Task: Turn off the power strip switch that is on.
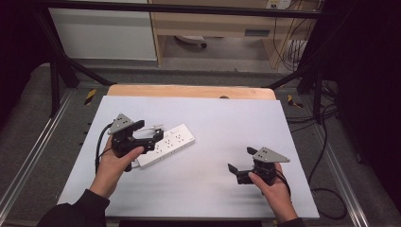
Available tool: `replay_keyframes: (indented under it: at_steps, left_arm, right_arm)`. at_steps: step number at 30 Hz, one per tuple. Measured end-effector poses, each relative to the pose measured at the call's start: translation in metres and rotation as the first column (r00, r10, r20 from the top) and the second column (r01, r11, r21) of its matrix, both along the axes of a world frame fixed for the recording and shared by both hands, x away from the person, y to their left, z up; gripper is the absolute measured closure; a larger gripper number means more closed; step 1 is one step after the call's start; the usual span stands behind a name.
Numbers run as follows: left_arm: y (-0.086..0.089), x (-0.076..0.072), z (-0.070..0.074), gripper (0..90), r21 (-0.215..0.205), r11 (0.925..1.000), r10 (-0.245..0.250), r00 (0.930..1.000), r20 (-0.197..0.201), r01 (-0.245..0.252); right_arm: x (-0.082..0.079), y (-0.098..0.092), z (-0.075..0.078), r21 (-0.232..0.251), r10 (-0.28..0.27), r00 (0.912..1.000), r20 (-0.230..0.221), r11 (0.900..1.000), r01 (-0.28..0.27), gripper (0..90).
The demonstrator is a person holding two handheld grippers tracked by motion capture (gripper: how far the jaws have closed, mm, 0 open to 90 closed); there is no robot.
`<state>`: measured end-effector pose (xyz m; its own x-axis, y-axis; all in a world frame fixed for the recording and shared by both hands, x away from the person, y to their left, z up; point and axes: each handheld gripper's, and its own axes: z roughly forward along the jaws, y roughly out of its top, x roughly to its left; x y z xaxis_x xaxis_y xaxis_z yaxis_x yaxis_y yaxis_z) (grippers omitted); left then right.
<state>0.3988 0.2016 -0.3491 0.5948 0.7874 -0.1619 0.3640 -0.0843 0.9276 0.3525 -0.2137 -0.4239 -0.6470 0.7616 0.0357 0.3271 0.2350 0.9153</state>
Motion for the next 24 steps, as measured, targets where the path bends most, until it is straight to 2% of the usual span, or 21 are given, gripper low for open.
replay_keyframes:
  at_steps: [5, 9, 17, 23, 24]
  left_arm:
    - [-0.008, 0.008, -0.002, 10.8, 0.023, 0.9997, -0.004, 1.0, 0.003, 0.004]
    - [-0.014, 0.014, -0.006, 11.8, 0.016, 0.9998, -0.015, 0.9997, -0.021, 0.015]
    - [-0.018, 0.023, -0.012, 15.0, 0.028, 0.9996, 0.009, 0.9996, -0.025, -0.008]
    - [-0.018, 0.028, -0.016, 24.7, 0.043, 0.9989, 0.02, 0.9993, -0.033, -0.019]
    - [-0.018, 0.028, -0.016, 31.2, 0.041, 0.999, 0.019, 0.9992, -0.035, -0.018]
  right_arm:
    - [0.001, -0.004, 0.0, -0.003, -0.01, 0.9999, 0.002, 1.0, 0.01, 2.6]
    - [0.001, -0.009, 0.0, -0.003, -0.022, 0.9998, 0.002, 1.0, 0.022, 2.6]
    - [0.004, -0.015, 0.0, -0.003, -0.038, 0.9993, 0.002, 0.999, 0.038, 2.5]
    - [0.004, -0.017, -0.001, -0.011, -0.044, 0.999, 0.001, 0.999, 0.044, 2.5]
    - [0.003, -0.017, -0.001, -0.013, -0.042, 0.9991, 0.003, 0.999, 0.042, 2.5]
